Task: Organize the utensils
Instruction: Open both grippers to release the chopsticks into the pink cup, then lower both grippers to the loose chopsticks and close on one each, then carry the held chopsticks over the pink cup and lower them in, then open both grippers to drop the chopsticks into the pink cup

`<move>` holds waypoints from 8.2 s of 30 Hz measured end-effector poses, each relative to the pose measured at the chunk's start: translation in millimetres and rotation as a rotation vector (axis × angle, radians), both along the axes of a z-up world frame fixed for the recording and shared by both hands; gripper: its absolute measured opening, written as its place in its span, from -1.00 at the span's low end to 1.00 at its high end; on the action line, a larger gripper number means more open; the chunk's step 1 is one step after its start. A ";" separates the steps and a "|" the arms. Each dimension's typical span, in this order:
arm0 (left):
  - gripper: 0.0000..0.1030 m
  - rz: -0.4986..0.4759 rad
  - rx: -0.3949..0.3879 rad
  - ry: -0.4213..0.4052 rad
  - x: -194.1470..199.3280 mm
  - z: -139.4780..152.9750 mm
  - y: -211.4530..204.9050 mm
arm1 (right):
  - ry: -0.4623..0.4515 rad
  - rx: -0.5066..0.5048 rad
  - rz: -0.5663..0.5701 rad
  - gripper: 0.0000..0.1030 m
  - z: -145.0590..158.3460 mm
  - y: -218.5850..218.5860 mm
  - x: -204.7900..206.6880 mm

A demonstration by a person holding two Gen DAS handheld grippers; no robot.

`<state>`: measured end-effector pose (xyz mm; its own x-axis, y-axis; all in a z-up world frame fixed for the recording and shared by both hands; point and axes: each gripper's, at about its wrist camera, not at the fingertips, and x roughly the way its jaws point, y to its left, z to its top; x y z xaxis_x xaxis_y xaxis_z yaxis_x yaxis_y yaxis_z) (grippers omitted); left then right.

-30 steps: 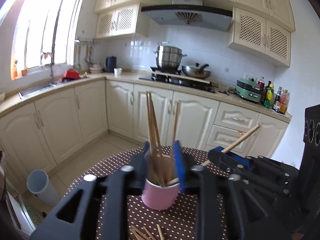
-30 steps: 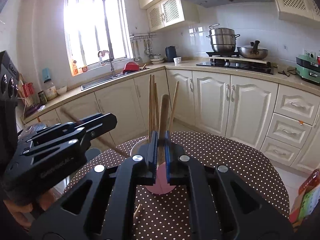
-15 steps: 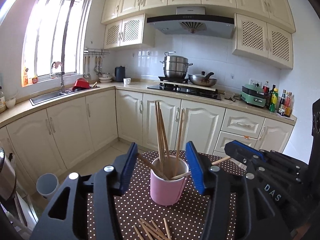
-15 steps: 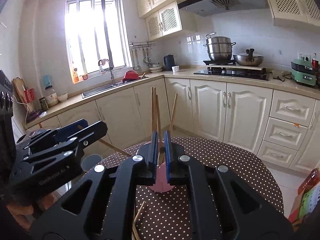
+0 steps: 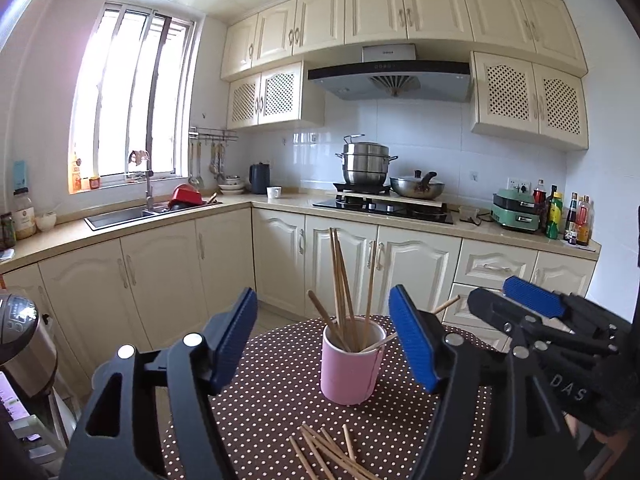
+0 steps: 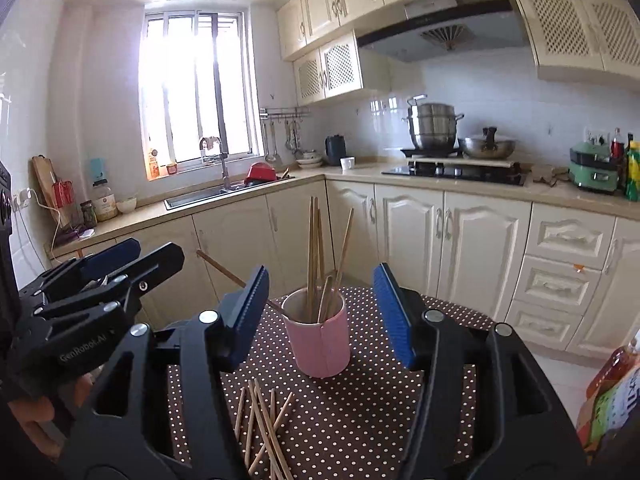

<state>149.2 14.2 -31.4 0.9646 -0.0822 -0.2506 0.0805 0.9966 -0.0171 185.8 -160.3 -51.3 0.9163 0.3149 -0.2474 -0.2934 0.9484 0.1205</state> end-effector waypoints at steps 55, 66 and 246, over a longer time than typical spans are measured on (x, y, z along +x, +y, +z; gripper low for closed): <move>-0.39 -0.089 -0.207 0.714 81.8 -175.2 13.0 | 0.598 -0.226 0.306 -0.75 -177.5 80.2 42.3; -0.73 -0.059 -0.202 0.779 120.3 -190.5 -18.2 | 0.607 -0.194 0.314 -0.77 -176.7 61.5 44.4; 0.34 0.007 0.007 -0.049 2.9 41.0 -6.1 | -0.029 -0.048 0.053 -0.87 29.4 -5.3 -0.6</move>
